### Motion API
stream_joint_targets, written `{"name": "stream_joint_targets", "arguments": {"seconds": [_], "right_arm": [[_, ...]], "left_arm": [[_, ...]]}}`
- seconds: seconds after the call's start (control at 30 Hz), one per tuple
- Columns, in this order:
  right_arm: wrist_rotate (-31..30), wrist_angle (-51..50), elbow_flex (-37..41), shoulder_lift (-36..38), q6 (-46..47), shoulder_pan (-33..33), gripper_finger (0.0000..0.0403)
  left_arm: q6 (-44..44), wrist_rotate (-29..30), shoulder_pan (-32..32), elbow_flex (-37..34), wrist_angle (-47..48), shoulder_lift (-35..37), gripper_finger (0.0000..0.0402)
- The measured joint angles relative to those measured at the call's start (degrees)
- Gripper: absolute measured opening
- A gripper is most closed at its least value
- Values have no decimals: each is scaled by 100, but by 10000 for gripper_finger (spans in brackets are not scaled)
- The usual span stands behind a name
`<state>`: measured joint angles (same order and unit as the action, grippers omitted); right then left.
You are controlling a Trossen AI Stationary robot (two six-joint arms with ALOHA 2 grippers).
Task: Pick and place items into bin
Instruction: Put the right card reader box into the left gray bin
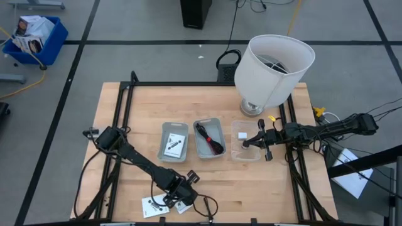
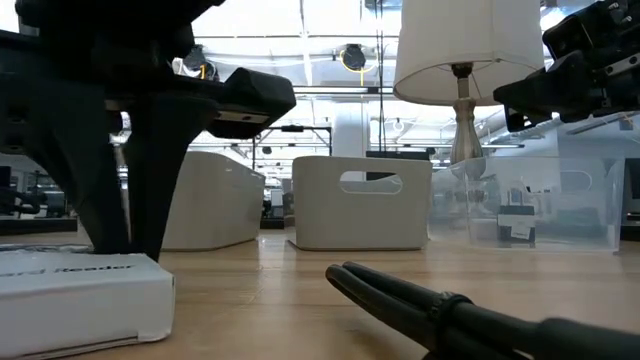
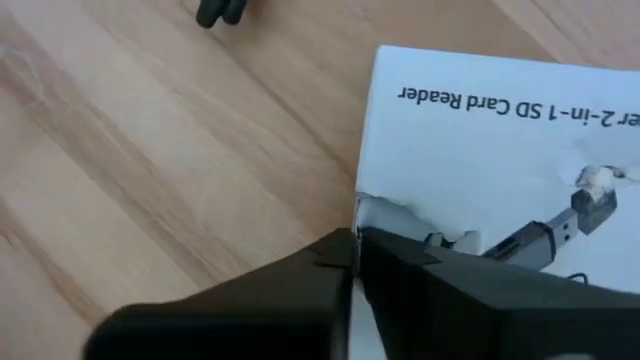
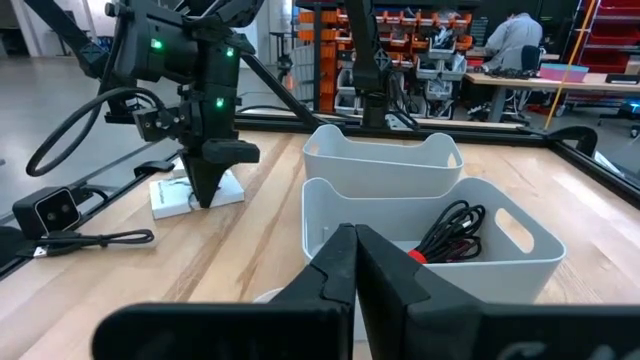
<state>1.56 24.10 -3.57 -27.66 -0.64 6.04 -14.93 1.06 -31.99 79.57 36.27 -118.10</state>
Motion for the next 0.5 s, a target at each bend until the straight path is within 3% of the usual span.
{"name": "stream_joint_targets", "arguments": {"seconds": [0.2,0.5], "right_arm": [[0,2,0,-2,0,0,2],[0,8,0,-1,2,0,2]], "left_arm": [[203,275,-7,70,-36,-18,13],[388,1211,13,547,72,335,5]]}}
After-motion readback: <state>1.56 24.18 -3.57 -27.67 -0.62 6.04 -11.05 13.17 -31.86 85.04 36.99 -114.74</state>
